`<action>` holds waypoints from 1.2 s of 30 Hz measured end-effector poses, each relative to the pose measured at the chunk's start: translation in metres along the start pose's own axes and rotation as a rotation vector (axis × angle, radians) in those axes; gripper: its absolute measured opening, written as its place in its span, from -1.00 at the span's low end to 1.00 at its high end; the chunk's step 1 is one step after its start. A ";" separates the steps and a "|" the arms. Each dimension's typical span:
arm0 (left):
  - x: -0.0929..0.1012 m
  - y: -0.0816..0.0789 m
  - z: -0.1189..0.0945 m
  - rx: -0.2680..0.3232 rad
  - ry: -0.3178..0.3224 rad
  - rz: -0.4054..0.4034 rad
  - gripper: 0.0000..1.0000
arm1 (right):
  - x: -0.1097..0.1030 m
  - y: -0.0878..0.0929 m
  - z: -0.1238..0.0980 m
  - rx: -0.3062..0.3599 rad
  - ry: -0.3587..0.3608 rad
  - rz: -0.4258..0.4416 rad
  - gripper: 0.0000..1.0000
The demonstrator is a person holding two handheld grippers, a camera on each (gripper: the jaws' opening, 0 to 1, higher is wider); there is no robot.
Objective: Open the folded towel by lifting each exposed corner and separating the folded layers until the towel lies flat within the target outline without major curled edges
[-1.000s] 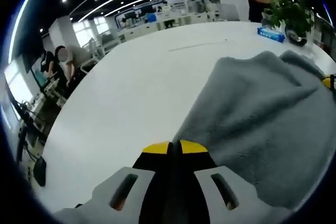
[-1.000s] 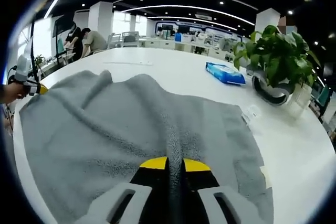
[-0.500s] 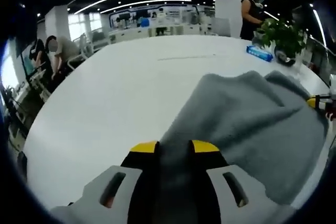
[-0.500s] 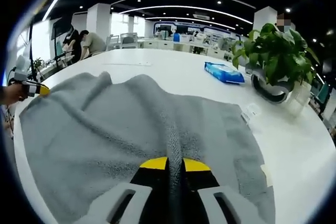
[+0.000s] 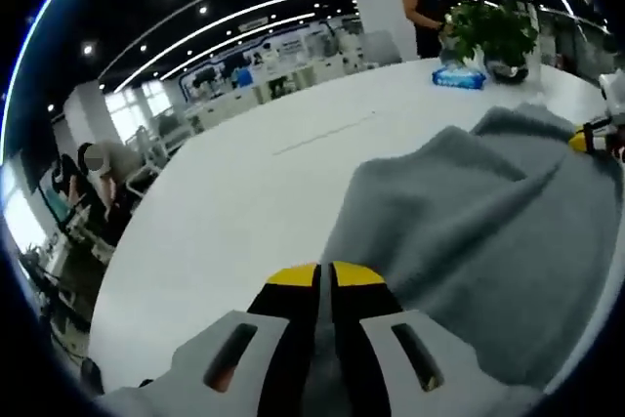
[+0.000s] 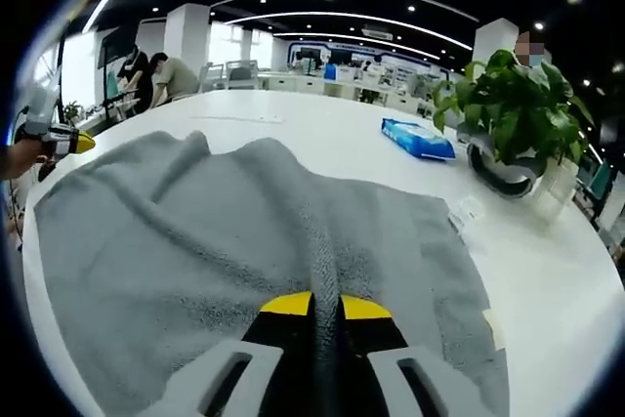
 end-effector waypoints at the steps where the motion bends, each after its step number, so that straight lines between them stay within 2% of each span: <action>1: -0.003 0.002 0.002 -0.010 0.006 -0.032 -0.86 | 0.000 0.000 0.000 0.000 -0.001 0.001 -0.89; 3: -0.007 0.005 0.006 -0.012 0.022 -0.065 -0.85 | 0.000 0.000 0.000 0.000 -0.001 0.001 -0.89; 5: -0.009 0.010 0.010 -0.038 0.032 -0.088 -0.78 | 0.000 0.000 0.000 -0.001 -0.001 0.000 -0.89; 9: -0.010 0.018 0.016 -0.061 0.042 -0.103 -0.75 | 0.000 0.000 0.000 0.000 0.000 -0.001 -0.89; 18: -0.018 0.021 0.019 -0.046 0.051 -0.163 -0.56 | 0.000 0.000 0.001 0.003 0.005 0.002 -0.89; 20: -0.020 0.023 0.019 -0.041 0.059 -0.196 -0.53 | 0.000 0.000 0.001 0.004 0.005 0.003 -0.89; 24: -0.018 0.025 0.021 -0.028 0.113 -0.300 -0.65 | -0.001 0.000 0.000 0.007 0.008 0.002 -0.89; 25: -0.018 0.025 0.021 -0.029 0.106 -0.291 -0.69 | -0.001 0.001 0.000 0.007 0.009 0.002 -0.89; 27: -0.012 0.022 0.021 -0.034 0.122 -0.271 -0.87 | -0.001 0.001 0.000 0.009 0.012 0.002 -0.90; 28: -0.011 0.020 0.019 -0.048 0.089 -0.205 -0.90 | -0.001 0.001 0.000 0.011 0.013 0.000 -0.90; 29: -0.008 0.018 0.018 -0.054 0.087 -0.161 -0.92 | -0.002 0.001 0.000 0.012 0.014 -0.002 -0.90; 31: -0.002 0.013 0.015 -0.054 0.070 -0.122 -0.93 | -0.001 0.001 0.000 0.013 0.013 -0.003 -0.90; 33: 0.004 0.004 0.008 -0.038 0.061 -0.077 -0.93 | -0.001 0.001 0.001 0.013 0.012 -0.001 -0.90; 36: 0.015 -0.011 -0.005 0.037 0.059 -0.074 -0.93 | -0.002 0.001 0.000 0.014 0.013 -0.004 -0.90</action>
Point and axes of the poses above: the point that each gripper's makers call its tool centre point, and the gripper's own axes: z roughly forward along the fingers, x roughly to its right, y roughly out of its underside, the point moved 10 cm from there along -z, roughly backward along the fingers, and after that the axes turned 13 degrees about y, right-handed, at the moved point
